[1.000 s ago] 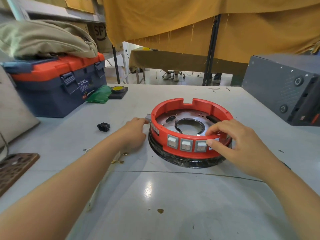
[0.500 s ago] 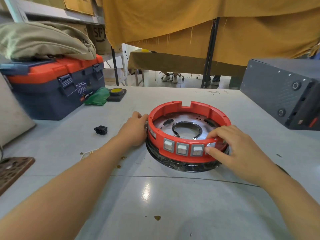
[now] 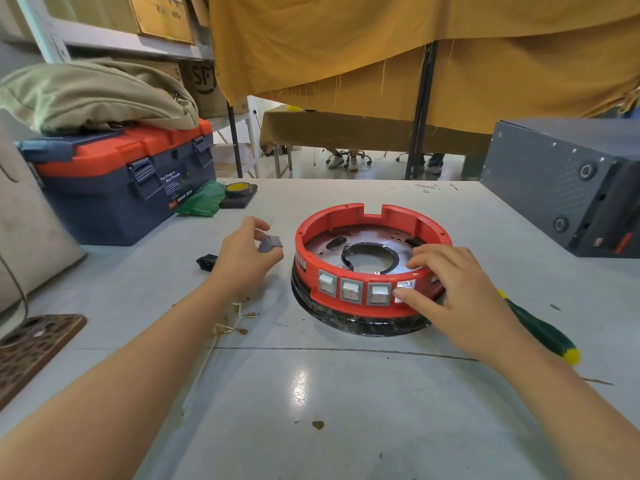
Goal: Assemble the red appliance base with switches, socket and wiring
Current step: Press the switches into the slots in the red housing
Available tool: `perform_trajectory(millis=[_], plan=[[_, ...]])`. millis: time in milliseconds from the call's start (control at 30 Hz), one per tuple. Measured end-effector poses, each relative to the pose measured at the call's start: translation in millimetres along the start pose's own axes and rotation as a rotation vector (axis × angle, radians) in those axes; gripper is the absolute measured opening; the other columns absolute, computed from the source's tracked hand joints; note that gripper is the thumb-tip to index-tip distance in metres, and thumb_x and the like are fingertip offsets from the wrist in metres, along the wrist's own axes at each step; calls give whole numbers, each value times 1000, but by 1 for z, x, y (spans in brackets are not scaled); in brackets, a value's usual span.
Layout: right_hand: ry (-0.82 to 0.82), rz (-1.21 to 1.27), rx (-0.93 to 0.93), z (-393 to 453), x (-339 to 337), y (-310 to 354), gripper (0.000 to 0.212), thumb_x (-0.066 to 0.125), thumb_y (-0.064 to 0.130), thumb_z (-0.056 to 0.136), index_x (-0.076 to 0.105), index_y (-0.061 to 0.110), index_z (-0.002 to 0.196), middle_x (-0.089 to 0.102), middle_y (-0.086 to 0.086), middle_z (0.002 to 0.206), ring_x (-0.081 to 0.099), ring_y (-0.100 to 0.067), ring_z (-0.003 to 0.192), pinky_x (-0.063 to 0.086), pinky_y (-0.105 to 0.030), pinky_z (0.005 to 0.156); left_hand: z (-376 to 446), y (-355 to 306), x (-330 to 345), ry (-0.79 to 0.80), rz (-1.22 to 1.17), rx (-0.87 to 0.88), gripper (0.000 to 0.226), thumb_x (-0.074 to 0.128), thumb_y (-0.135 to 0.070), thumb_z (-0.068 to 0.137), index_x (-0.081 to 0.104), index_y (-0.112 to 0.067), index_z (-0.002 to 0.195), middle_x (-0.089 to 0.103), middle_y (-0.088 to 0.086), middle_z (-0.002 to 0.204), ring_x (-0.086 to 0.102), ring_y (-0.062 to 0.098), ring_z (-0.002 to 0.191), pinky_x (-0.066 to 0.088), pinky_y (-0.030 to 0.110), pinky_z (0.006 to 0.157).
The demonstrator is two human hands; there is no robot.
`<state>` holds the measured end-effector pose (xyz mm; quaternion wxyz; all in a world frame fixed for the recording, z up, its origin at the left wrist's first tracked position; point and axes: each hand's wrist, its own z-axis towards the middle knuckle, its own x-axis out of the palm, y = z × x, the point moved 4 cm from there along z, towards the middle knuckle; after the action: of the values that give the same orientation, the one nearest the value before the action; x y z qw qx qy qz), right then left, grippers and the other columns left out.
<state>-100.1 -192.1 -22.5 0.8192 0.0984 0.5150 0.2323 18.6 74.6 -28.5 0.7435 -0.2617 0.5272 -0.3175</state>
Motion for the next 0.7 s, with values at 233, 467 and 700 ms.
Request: perform_trajectory(millis=[233,467,700], plan=[[-49,-22,22,1,12,11,41,57,49,85,54,23,116,49,8,128,34,-8,123,38,-25,95,-42,-44,-20,182,-484,151,35,68,-2,81,61,-31,100,68,-8,102,67,3,88,52,11,68],[-13,-58,16,8,18,18,42,53,50,88,56,23,120,53,7,126,34,-11,124,35,-28,99,-70,-79,-9,366,-690,204,31,64,-5,84,59,-27,105,65,-2,109,70,15,92,56,22,69],[11,-77,-18,19,15,19,33,51,50,89,64,25,106,62,9,109,40,-13,112,37,-34,91,-76,-96,5,400,-708,268,28,66,-6,81,64,-28,99,66,-3,108,69,20,92,56,25,74]])
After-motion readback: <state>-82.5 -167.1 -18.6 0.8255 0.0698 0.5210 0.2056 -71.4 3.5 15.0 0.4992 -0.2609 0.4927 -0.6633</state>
